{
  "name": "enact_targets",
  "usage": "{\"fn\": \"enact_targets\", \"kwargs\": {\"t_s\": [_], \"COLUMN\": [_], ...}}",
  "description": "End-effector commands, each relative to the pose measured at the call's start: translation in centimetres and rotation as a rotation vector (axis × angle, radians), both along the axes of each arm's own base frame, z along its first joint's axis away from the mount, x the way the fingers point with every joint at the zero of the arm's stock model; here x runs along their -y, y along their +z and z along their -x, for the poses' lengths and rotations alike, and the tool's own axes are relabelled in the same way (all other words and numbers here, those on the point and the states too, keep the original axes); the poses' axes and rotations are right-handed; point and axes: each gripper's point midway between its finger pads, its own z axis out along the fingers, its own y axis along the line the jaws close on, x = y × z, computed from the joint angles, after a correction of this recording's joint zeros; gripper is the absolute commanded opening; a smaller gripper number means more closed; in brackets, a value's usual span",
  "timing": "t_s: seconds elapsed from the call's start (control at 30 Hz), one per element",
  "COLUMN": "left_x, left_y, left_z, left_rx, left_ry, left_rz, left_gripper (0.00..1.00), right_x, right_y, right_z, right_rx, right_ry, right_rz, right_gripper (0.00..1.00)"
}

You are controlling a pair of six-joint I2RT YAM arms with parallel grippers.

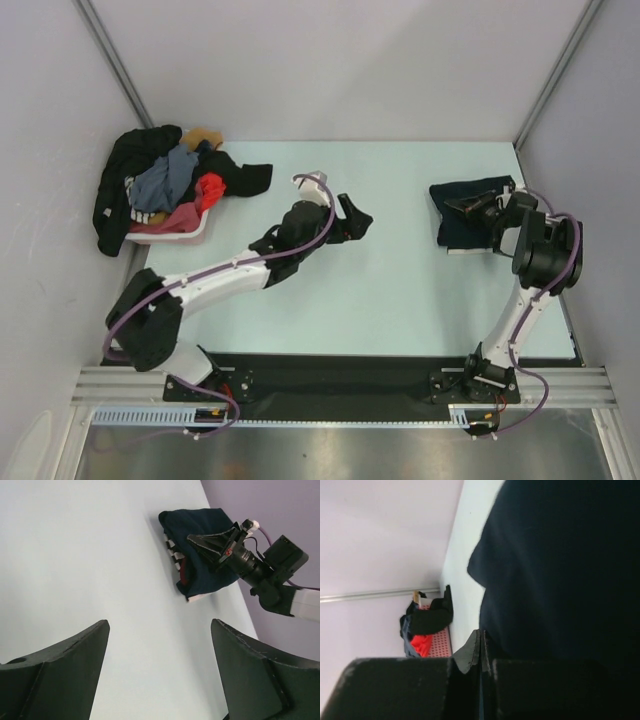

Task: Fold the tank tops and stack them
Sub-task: Neatly place the folded tank top to the corner

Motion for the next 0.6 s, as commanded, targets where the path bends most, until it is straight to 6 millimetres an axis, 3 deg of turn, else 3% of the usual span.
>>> {"fn": "enact_targets", "kwargs": {"t_s": [0.0, 0.07, 0.13, 0.2, 0.23, 0.27, 0.37, 0.4, 0.43, 0.5, 0.53, 0.57], "left_x": [-3.2, -4.7, -6.8, -9.1, -10.1, -11.2, -14.0, -14.7, -15.2, -16.7, -17.2, -17.9], "left_y": [1.7, 0.5, 1.1, -0.1, 0.8, 0.2, -0.1, -0.4, -0.3, -0.3, -0.4, -0.4], "left_z": [1.0, 1.7, 2.2, 2.6, 2.9, 3.1, 3.9, 4.2, 4.4, 5.0, 5.2, 5.6], "left_rx": [0.061, 0.044, 0.051, 0.029, 0.045, 0.044, 0.042, 0.038, 0.047, 0.062, 0.067, 0.083], "left_ry": [0.03, 0.043, 0.07, 0.109, 0.128, 0.153, 0.207, 0.212, 0.217, 0.247, 0.256, 0.259], "left_rz": [-0.037, -0.064, -0.063, -0.112, -0.106, -0.137, -0.199, -0.222, -0.235, -0.274, -0.286, -0.301], "left_gripper": [0.88, 0.88, 0.88, 0.88, 0.89, 0.89, 0.91, 0.91, 0.92, 0.94, 0.94, 0.96], "right_x": [2.1, 3.2, 3.1, 2.1, 1.6, 0.8, -2.4, -3.4, -5.3, -7.2, -8.0, -9.6], "right_y": [2.6, 2.6, 3.4, 5.4, 6.2, 6.8, 9.4, 9.9, 11.1, 11.9, 11.5, 12.5], "right_z": [-0.7, -0.2, 0.2, 0.8, 1.0, 1.2, 2.4, 2.9, 3.7, 4.9, 5.9, 6.9], "right_rx": [0.226, 0.237, 0.252, 0.28, 0.29, 0.296, 0.317, 0.323, 0.355, 0.368, 0.357, 0.404], "right_ry": [-0.03, -0.05, -0.029, 0.007, 0.018, 0.036, 0.109, 0.137, 0.181, 0.234, 0.251, 0.288], "right_rz": [-0.088, -0.119, -0.11, -0.063, -0.038, -0.014, 0.075, 0.081, 0.089, 0.087, 0.086, 0.13], "right_gripper": [0.0, 0.0, 0.0, 0.0, 0.02, 0.05, 0.28, 0.5, 0.58, 0.76, 0.8, 0.87]}}
